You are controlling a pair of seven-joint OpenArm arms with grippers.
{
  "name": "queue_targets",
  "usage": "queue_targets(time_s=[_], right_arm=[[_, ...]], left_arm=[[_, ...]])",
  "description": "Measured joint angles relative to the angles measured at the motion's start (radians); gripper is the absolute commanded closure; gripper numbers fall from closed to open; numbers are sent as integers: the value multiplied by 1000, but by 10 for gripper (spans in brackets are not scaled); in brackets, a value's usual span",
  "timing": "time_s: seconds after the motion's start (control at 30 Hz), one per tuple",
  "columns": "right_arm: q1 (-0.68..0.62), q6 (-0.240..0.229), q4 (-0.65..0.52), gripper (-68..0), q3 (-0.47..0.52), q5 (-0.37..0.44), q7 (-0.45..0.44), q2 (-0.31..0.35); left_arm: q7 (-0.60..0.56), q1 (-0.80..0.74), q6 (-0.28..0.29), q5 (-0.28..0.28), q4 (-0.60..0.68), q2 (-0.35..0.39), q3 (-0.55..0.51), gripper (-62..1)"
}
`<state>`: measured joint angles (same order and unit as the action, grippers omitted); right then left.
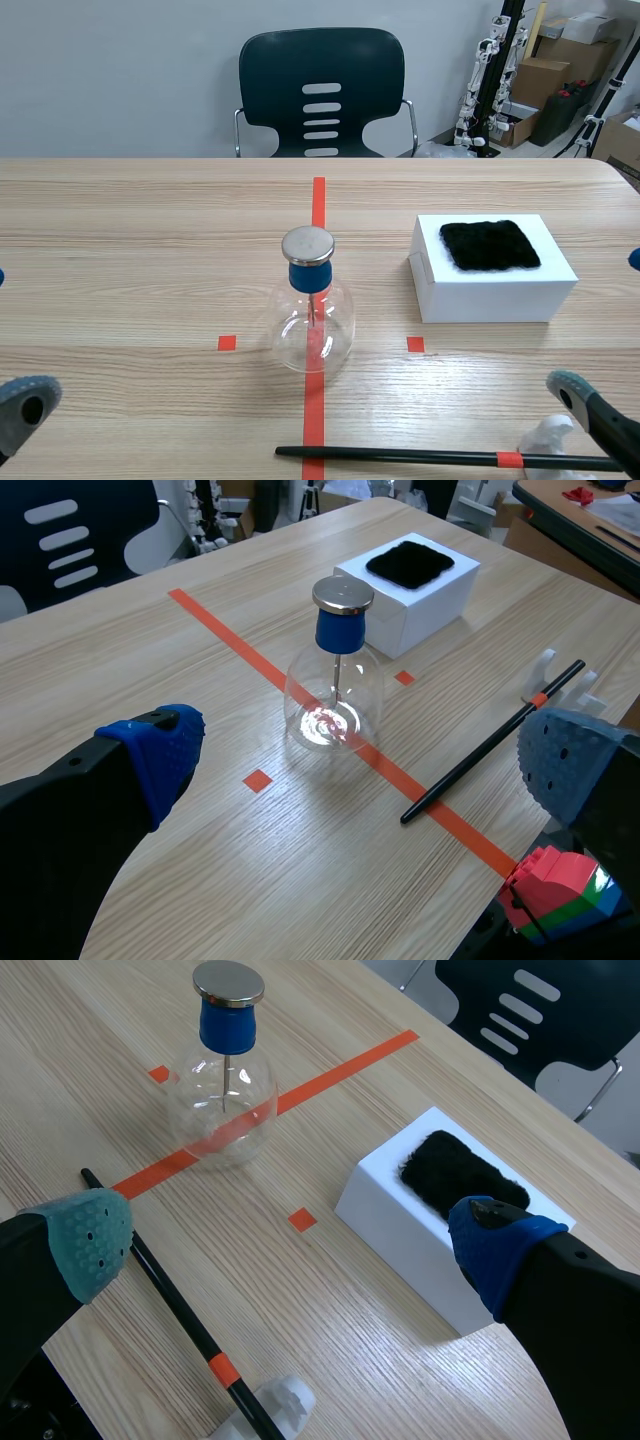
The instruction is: Do the electroscope experiment. pick up the black charging rod
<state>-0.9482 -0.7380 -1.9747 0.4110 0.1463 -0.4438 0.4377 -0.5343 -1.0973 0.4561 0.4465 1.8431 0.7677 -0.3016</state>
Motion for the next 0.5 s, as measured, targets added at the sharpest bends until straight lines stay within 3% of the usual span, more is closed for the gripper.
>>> queue_targets(time_s=[0.2,0.33,0.5], right_arm=[[0,0,0,-679,0,0,0,0],[0,0,0,-679,0,0,0,0],[0,0,0,-679,0,0,0,0]], left_arm=[[-51,1,0,0,-30,0,7,-623],[-51,33,0,-43,-53,0,66,-623],[-52,82,0,-45,-105,0,140,-623]])
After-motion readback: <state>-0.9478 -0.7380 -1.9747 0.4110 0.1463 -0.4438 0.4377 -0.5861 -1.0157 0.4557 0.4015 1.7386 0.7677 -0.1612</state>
